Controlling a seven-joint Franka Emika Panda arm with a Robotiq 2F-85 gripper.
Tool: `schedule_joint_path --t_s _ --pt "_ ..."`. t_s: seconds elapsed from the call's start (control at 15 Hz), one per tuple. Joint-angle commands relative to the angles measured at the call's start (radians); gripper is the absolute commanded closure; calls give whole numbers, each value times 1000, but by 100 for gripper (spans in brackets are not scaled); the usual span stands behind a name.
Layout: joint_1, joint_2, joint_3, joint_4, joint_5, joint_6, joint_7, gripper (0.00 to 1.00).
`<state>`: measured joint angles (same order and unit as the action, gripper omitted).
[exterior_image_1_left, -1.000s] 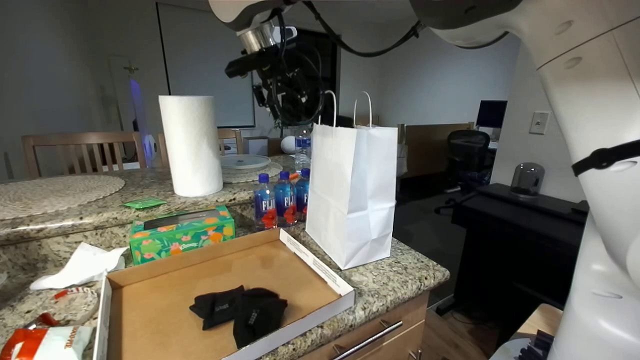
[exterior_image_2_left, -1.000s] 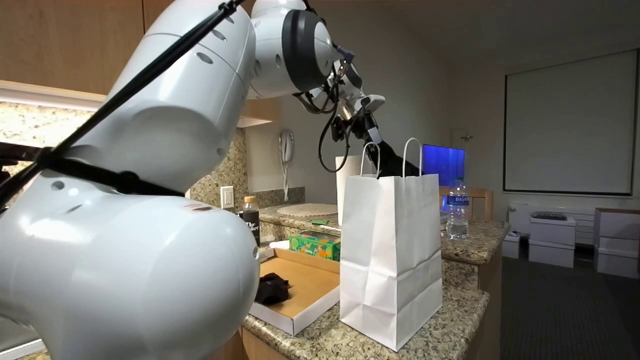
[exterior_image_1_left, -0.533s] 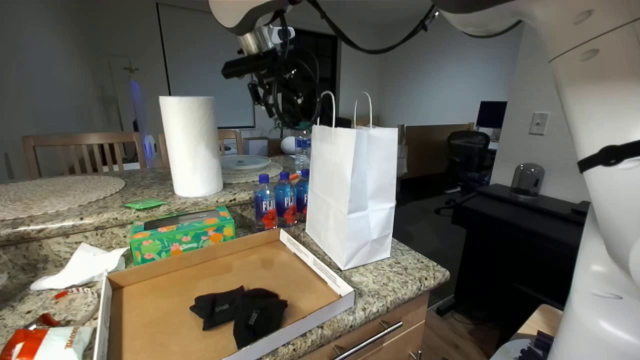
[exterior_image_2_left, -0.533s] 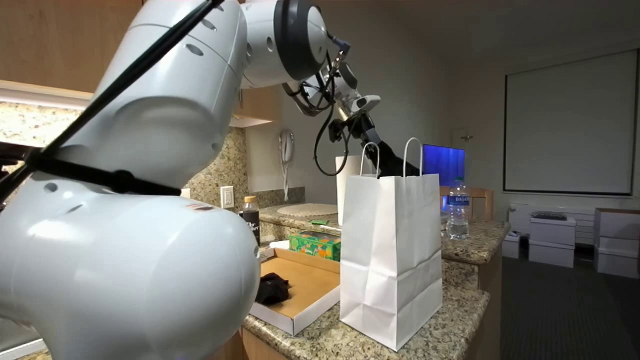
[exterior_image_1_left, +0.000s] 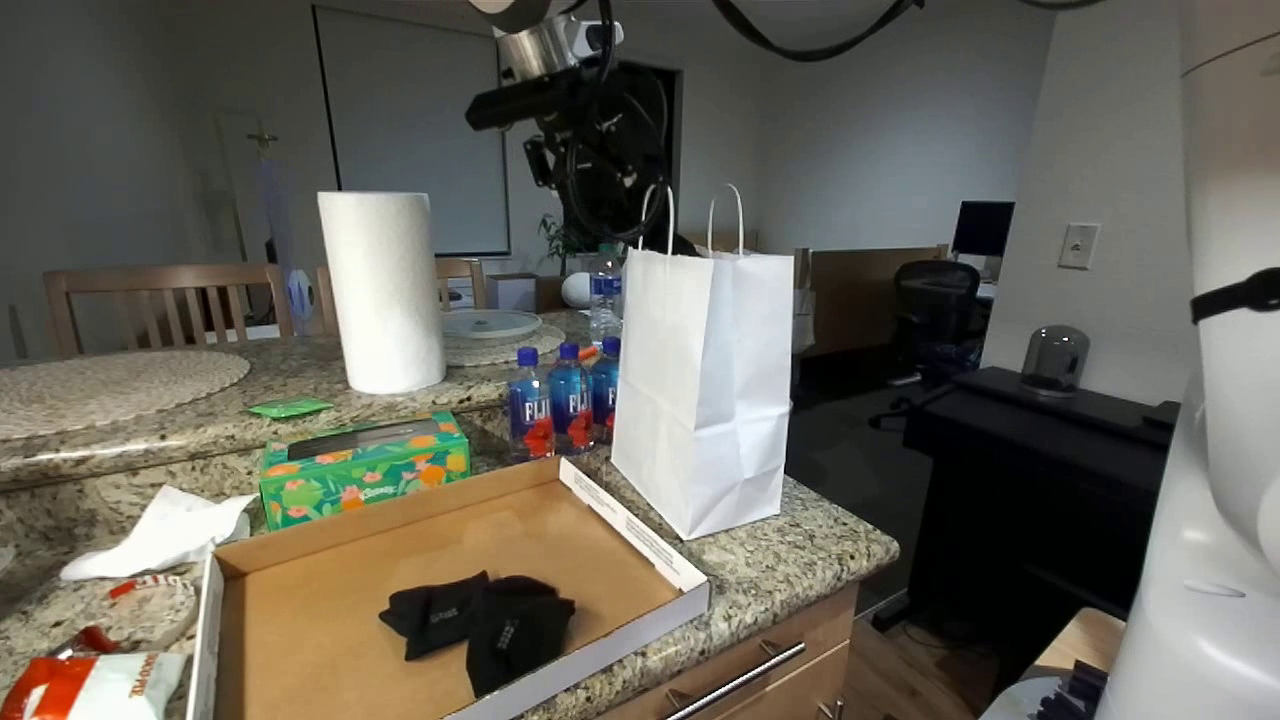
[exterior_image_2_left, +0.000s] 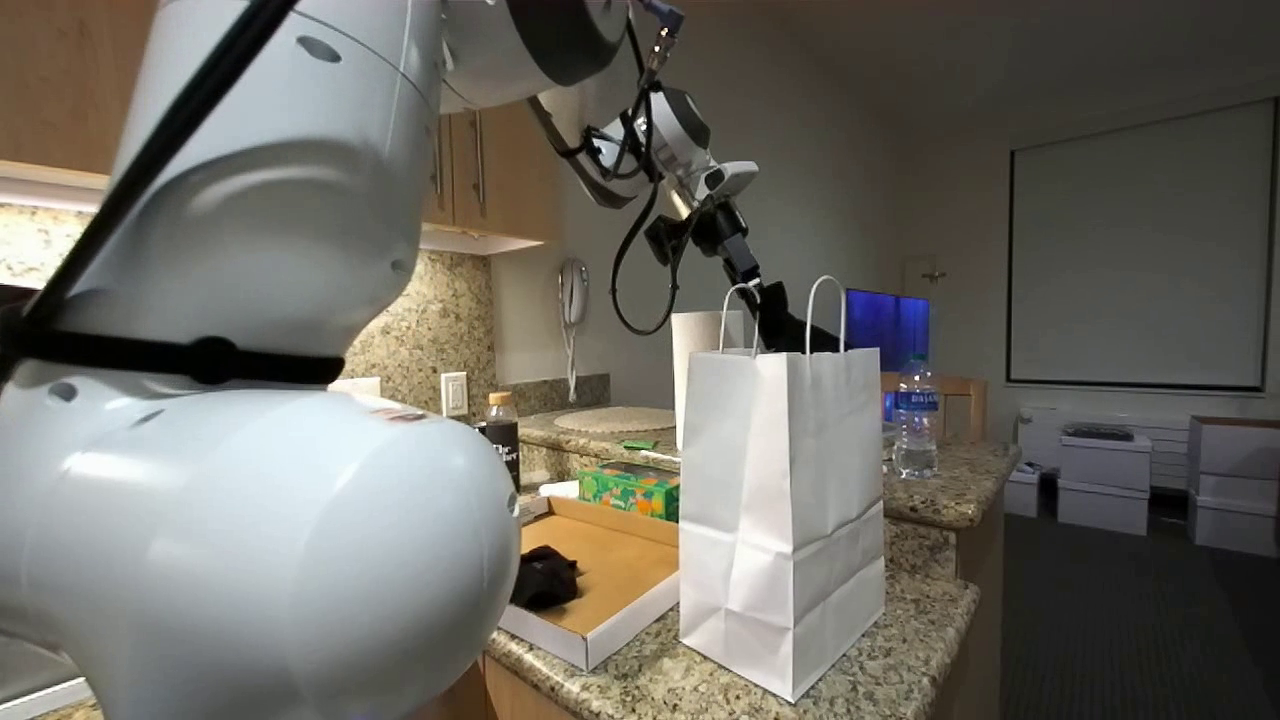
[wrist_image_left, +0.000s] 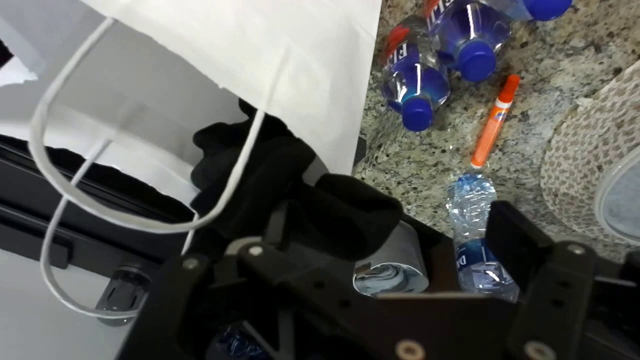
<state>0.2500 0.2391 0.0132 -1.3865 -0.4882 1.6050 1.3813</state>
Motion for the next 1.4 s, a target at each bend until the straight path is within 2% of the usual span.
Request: schedule_joint_path --t_s 0.0,0.4,0.87,1.33 --pt "-10 -92 -12 -118 3 34 57 0" --pt "-60 -138 6 -152 7 27 89 0" --pt "-85 -162 12 -140 16 12 75 0" --pt "-70 -152 48 -138 -14 165 35 0"
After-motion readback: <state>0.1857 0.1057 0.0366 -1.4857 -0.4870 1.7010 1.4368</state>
